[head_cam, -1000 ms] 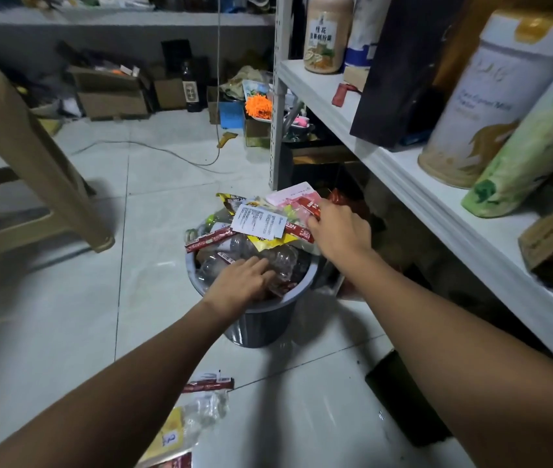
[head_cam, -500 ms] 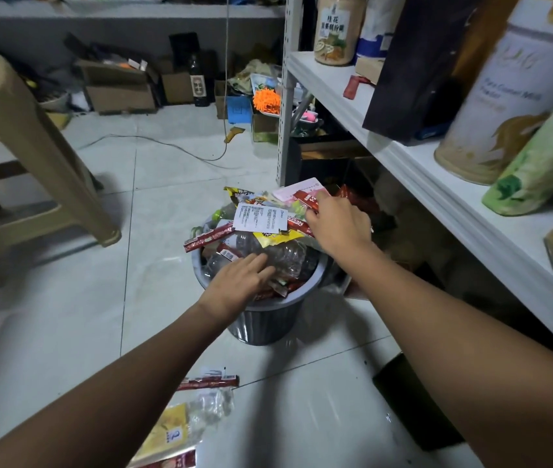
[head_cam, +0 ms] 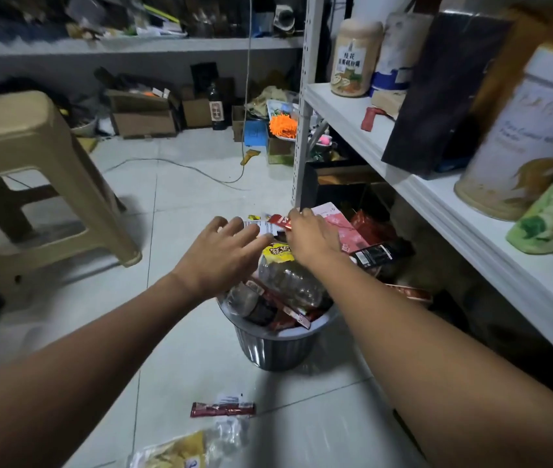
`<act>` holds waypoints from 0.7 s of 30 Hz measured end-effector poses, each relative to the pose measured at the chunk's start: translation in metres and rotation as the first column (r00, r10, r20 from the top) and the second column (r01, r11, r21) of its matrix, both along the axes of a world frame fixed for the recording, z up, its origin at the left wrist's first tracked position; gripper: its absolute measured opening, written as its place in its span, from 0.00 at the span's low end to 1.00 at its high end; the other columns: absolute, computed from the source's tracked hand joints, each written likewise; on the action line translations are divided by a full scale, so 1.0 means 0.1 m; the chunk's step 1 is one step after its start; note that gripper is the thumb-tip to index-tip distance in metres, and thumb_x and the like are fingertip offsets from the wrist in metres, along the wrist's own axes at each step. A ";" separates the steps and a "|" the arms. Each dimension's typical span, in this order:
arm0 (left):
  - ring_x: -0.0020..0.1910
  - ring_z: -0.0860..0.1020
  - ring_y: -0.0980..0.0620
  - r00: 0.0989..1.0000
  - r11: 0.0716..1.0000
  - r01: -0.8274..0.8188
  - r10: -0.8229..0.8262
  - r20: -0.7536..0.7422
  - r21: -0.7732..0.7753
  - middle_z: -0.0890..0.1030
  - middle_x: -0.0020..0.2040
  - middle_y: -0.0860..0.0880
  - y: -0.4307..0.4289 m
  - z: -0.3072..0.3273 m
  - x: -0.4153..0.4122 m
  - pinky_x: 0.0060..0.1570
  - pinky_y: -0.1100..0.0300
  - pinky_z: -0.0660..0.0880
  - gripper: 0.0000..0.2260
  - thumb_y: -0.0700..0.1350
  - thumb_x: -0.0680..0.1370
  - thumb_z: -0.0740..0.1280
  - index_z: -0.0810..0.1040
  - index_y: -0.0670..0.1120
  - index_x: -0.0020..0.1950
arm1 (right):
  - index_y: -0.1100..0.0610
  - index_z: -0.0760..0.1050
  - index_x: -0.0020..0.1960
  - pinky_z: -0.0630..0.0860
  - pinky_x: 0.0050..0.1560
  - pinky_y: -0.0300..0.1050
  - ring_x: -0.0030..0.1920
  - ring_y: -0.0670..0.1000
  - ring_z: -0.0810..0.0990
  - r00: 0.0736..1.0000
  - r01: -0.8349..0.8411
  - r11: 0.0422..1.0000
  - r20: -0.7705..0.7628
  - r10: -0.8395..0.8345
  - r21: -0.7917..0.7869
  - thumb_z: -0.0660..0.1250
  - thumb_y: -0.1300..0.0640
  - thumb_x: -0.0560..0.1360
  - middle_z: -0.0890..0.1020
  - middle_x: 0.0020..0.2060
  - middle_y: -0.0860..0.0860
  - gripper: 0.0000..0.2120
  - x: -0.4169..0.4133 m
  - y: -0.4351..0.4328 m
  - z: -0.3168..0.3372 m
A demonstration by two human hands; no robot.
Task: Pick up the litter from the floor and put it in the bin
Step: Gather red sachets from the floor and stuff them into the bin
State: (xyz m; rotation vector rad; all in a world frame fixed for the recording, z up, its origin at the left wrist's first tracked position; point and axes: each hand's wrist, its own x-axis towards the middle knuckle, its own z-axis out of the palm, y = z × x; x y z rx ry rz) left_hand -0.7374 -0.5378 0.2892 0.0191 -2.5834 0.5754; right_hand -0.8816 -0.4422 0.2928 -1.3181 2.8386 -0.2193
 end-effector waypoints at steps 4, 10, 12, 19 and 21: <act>0.46 0.77 0.41 0.967 0.946 -0.256 0.249 0.062 0.199 0.79 0.51 0.45 -0.19 0.09 -0.07 0.43 0.51 0.74 0.14 0.45 0.76 0.57 0.69 0.46 0.60 | 0.58 0.69 0.68 0.71 0.56 0.52 0.65 0.58 0.67 0.999 -0.022 0.998 0.026 0.021 0.053 0.59 0.60 0.80 0.70 0.64 0.57 0.17 0.00 -0.11 -0.06; 0.62 0.69 0.42 0.875 0.763 -0.479 0.456 0.164 0.433 0.71 0.65 0.46 -0.37 -0.03 -0.18 0.59 0.50 0.65 0.16 0.46 0.81 0.55 0.67 0.47 0.70 | 0.58 0.71 0.67 0.69 0.60 0.51 0.65 0.57 0.68 0.998 -0.065 0.994 0.000 0.065 0.093 0.61 0.51 0.80 0.72 0.64 0.56 0.19 -0.03 -0.17 -0.13; 0.61 0.68 0.42 0.855 0.740 -0.511 0.488 0.173 0.437 0.71 0.65 0.45 -0.43 -0.01 -0.22 0.59 0.49 0.65 0.16 0.47 0.81 0.55 0.67 0.47 0.69 | 0.58 0.72 0.65 0.68 0.62 0.52 0.65 0.57 0.68 0.998 -0.060 0.991 0.014 0.059 0.117 0.60 0.43 0.79 0.73 0.63 0.57 0.23 -0.06 -0.17 -0.14; 0.61 0.68 0.42 0.777 0.660 -0.627 0.565 0.277 0.415 0.71 0.63 0.44 -0.56 -0.21 0.04 0.59 0.49 0.64 0.16 0.46 0.81 0.55 0.67 0.47 0.68 | 0.57 0.72 0.66 0.66 0.62 0.52 0.65 0.57 0.67 0.996 -0.072 0.995 -0.042 0.075 0.069 0.55 0.40 0.80 0.73 0.63 0.56 0.25 -0.10 -0.11 -0.19; 0.61 0.69 0.42 0.756 0.635 -0.652 0.584 0.295 0.414 0.71 0.63 0.44 -0.57 -0.28 0.16 0.58 0.49 0.64 0.15 0.46 0.81 0.56 0.67 0.47 0.68 | 0.57 0.70 0.67 0.66 0.63 0.52 0.66 0.57 0.67 0.997 -0.067 0.996 -0.040 0.069 0.060 0.56 0.40 0.80 0.73 0.64 0.56 0.25 -0.11 -0.09 -0.21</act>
